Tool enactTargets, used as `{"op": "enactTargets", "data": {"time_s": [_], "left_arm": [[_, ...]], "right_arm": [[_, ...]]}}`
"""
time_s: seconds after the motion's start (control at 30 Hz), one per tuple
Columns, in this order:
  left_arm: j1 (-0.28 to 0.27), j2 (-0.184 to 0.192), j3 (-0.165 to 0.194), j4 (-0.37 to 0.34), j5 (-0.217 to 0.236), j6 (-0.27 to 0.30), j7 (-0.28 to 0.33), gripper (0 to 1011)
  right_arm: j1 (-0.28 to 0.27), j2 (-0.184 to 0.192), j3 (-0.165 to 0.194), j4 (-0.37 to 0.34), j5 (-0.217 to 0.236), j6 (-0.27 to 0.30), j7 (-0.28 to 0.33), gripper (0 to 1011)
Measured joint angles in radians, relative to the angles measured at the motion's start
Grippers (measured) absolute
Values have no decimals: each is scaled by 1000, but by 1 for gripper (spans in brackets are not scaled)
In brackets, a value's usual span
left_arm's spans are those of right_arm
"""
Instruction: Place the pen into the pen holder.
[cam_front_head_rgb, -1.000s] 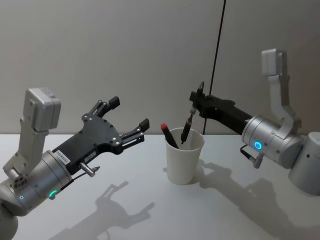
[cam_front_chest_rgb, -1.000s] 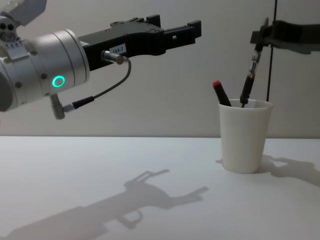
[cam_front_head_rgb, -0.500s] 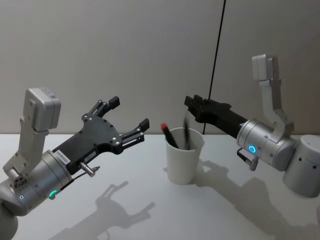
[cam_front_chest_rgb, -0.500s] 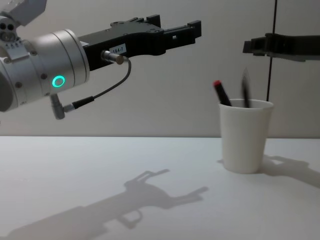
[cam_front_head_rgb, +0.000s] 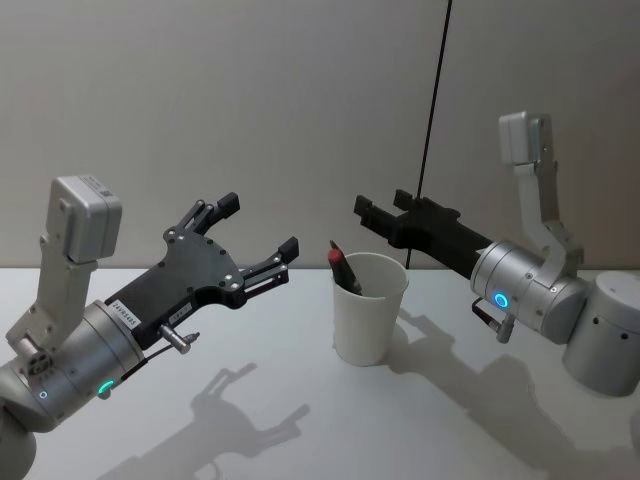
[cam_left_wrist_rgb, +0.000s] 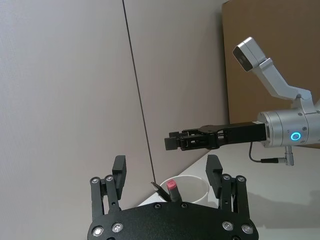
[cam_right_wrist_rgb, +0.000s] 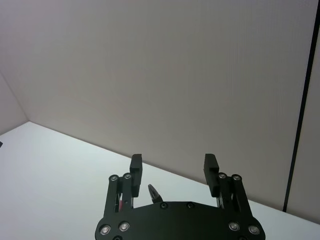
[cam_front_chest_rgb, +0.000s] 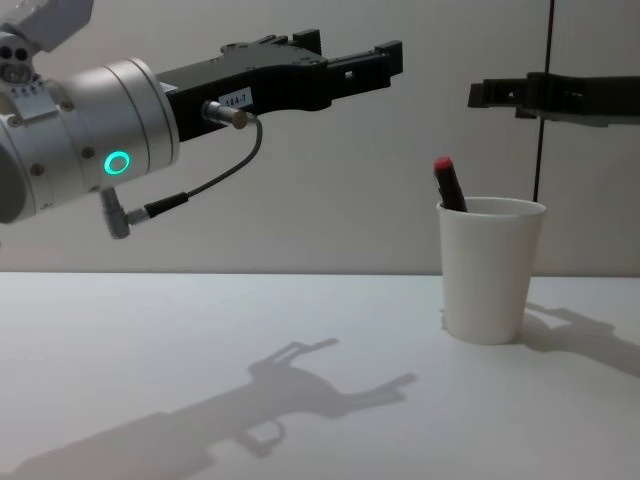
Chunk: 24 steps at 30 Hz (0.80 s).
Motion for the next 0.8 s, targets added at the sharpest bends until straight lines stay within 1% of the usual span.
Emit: {"op": "enactTargets", "data": {"time_s": [0.03, 0.07, 0.13, 0.17, 0.23, 0.3, 0.33, 0.47, 0.7, 0.73, 0.8], "left_arm": [[0, 0, 0, 0, 0, 0, 0, 1002], [0, 0, 0, 0, 0, 0, 0, 1001], [0, 0, 0, 0, 0, 0, 0, 1002], [0, 0, 0, 0, 0, 0, 0, 1002], [0, 0, 0, 0, 0, 0, 0, 1002], [0, 0, 0, 0, 0, 0, 0, 1002], [0, 0, 0, 0, 0, 0, 0, 1002], [0, 0, 0, 0, 0, 0, 0, 1002], [0, 0, 0, 0, 0, 0, 0, 1002], [0, 0, 0, 0, 0, 0, 0, 1002], [0, 0, 0, 0, 0, 0, 0, 1001]], "right_arm": [[0, 0, -1, 1, 0, 0, 0, 739], [0, 0, -1, 1, -1, -1, 0, 793], [0, 0, -2, 1, -1, -1, 0, 844], [1, 1, -2, 1, -2, -1, -1, 844], [1, 1, -2, 1, -2, -2, -1, 933], [0, 2, -2, -1, -1, -2, -1, 959], [-2, 3, -1, -4, -1, -2, -1, 993], [-19, 12, 12, -32, 9, -8, -2, 1001], [-89, 41, 63, -132, 43, -31, 1, 1001], [-108, 49, 79, -158, 52, -36, 1, 1001], [-123, 55, 91, -180, 61, -41, 2, 1001]]}}
